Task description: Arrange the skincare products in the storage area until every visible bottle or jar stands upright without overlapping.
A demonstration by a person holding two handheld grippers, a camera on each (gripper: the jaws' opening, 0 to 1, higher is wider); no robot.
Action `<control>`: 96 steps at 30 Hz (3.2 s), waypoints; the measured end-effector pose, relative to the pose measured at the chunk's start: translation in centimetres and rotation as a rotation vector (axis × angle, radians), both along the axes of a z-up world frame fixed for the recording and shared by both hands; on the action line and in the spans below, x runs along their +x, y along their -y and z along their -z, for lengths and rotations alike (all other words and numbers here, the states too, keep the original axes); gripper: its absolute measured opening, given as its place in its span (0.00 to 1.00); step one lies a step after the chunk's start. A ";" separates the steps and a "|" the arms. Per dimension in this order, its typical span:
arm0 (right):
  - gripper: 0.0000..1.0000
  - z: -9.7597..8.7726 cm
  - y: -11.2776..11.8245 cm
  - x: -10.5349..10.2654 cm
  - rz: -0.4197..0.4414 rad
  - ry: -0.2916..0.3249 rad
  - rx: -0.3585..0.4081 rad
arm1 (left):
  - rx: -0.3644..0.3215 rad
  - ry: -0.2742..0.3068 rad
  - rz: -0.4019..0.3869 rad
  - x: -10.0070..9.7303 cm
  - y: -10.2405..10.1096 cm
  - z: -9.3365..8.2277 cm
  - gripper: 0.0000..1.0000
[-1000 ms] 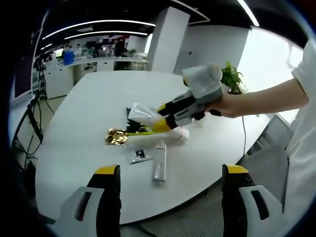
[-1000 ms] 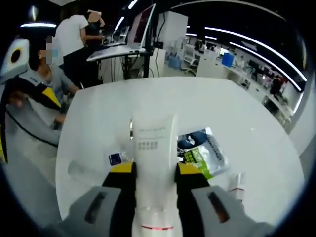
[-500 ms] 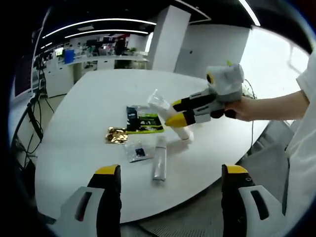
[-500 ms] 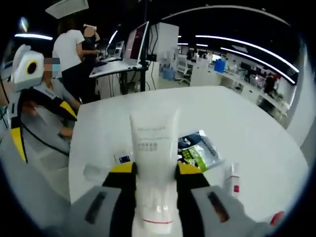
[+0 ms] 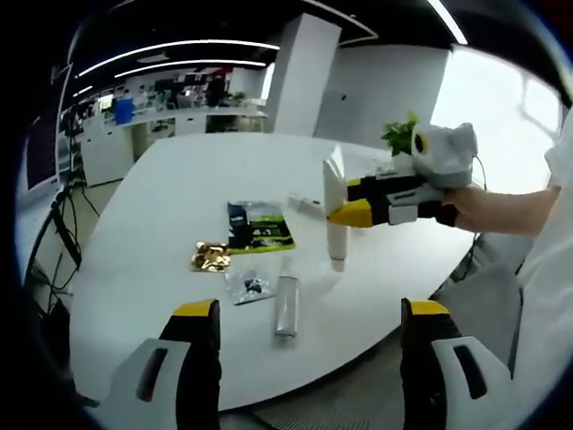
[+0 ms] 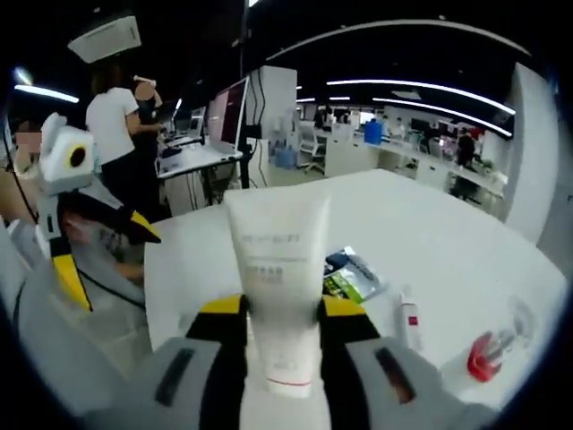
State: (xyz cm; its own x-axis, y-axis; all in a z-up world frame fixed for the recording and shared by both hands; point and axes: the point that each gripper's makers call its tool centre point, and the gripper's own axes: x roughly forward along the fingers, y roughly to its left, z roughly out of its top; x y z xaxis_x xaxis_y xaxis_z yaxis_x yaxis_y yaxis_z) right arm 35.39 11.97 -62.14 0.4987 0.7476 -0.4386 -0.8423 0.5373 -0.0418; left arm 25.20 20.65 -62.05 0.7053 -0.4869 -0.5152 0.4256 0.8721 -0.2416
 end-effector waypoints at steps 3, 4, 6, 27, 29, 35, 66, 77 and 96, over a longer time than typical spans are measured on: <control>0.30 -0.8 0.5 -0.7 0.026 0.003 0.033 | -0.021 0.028 0.016 0.7 0.8 -1.5 0.80; 0.30 -1.0 0.6 -0.8 0.029 0.005 0.037 | -0.026 0.035 0.022 0.9 1.0 -1.9 0.79; 0.30 -1.5 0.6 -1.4 0.039 0.008 0.056 | -0.054 0.061 0.034 1.5 1.8 -3.2 0.79; 0.30 -5.5 0.0 -6.8 0.017 0.031 0.172 | -0.235 0.164 0.220 2.7 9.1 -9.8 0.49; 0.30 -5.6 0.1 -7.2 0.011 0.035 0.169 | -0.213 0.170 0.246 2.5 9.6 -9.8 0.41; 0.30 -5.9 0.5 -7.8 0.019 0.039 0.175 | -0.157 0.179 0.325 1.8 11.0 -9.4 0.25; 0.25 -7.2 4.9 -13.6 -0.280 -0.127 0.311 | -0.147 0.195 0.885 -3.3 16.5 -13.7 0.09; 0.18 -7.4 3.8 -13.3 -0.378 -0.076 0.231 | -0.029 0.228 0.992 -2.9 16.4 -13.6 0.12; 0.17 -5.9 4.3 -11.7 -0.430 -0.059 0.122 | 0.218 0.203 1.140 -1.5 16.4 -10.7 0.12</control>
State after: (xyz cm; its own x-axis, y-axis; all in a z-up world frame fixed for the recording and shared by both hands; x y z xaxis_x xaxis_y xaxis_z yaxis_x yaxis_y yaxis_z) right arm 23.74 7.69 -56.20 0.1083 0.9295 -0.3525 -0.9891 0.1362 0.0552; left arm 23.67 4.25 -51.33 -0.0022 -0.8045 -0.5939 0.9994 -0.0231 0.0276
